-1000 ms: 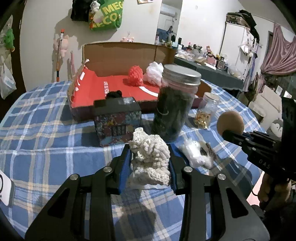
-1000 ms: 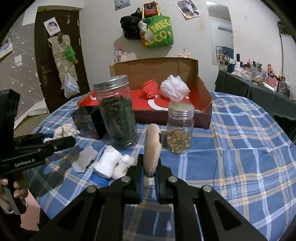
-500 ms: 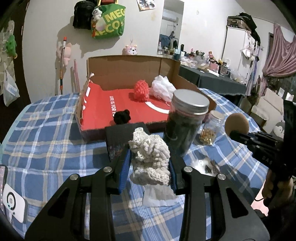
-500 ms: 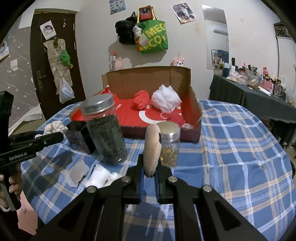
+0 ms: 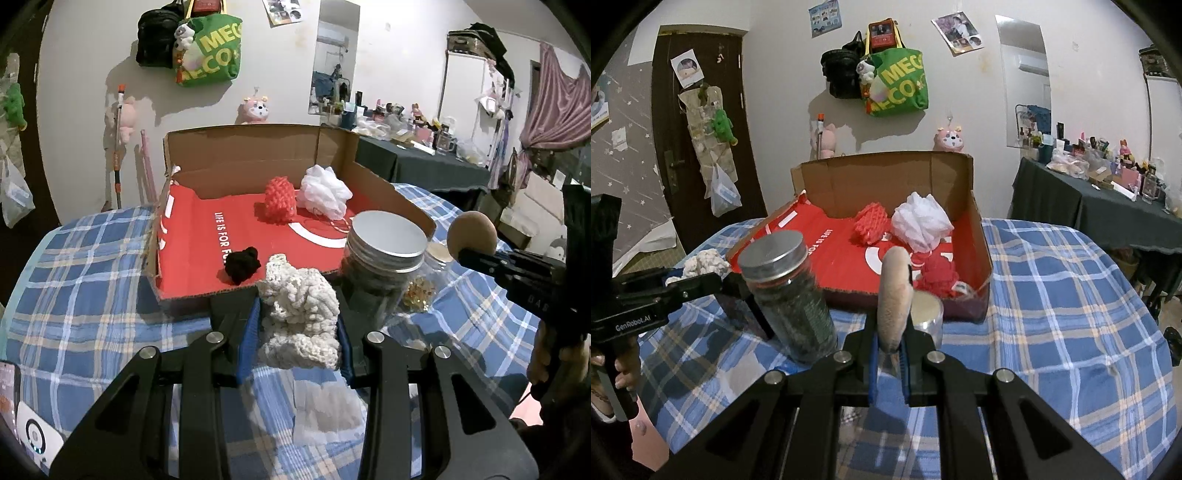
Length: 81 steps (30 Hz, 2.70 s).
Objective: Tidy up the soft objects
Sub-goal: 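Carry the white scrunchie and tan sponge into the cardboard box, then open the left tool to drop the scrunchie while the right tool releases the sponge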
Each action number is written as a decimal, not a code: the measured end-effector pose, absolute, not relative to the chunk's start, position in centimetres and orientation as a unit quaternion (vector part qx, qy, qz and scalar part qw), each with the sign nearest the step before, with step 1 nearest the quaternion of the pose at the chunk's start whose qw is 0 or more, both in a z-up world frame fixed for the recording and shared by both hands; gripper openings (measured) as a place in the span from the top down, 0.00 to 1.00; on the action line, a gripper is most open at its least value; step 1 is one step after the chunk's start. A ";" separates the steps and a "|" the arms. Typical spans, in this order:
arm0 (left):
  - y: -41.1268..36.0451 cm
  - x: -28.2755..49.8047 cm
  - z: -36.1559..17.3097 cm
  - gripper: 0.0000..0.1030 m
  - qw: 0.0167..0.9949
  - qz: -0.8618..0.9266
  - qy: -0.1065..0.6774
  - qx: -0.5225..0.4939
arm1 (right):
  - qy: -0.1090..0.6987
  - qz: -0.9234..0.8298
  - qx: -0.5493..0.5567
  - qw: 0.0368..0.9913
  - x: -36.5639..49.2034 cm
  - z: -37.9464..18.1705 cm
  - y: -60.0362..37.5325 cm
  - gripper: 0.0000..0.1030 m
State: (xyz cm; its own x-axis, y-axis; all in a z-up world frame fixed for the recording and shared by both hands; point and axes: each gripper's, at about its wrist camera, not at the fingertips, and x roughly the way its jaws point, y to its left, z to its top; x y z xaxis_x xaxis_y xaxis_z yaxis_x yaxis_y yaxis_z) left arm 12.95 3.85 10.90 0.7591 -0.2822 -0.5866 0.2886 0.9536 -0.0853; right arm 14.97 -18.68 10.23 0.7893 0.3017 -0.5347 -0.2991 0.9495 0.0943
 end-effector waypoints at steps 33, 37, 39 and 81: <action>0.8 28.3 10.1 0.67 0.861 -0.237 0.443 0.080 | 0.500 0.309 0.014 0.809 33.5 8.8 -16.4 0.90; -0.1 29.5 8.8 0.67 0.843 -0.249 0.466 0.093 | 0.532 0.314 0.024 0.786 35.3 7.5 -16.0 0.90; -0.5 30.1 8.4 0.67 0.837 -0.252 0.475 0.102 | 0.544 0.315 0.022 0.777 35.9 7.0 -15.6 0.90; 0.8 32.2 7.4 0.41 0.817 -0.221 0.520 0.115 | 0.595 0.273 -0.072 0.752 37.9 6.9 -10.9 0.32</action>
State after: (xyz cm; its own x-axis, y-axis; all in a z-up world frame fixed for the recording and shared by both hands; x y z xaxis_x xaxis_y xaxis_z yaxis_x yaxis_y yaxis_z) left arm 32.24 0.83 7.41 0.3619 -0.2409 -0.9006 0.4799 0.8764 -0.0416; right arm 37.95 -10.94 6.90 0.1427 0.3251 -0.9348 -0.4967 0.8405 0.2165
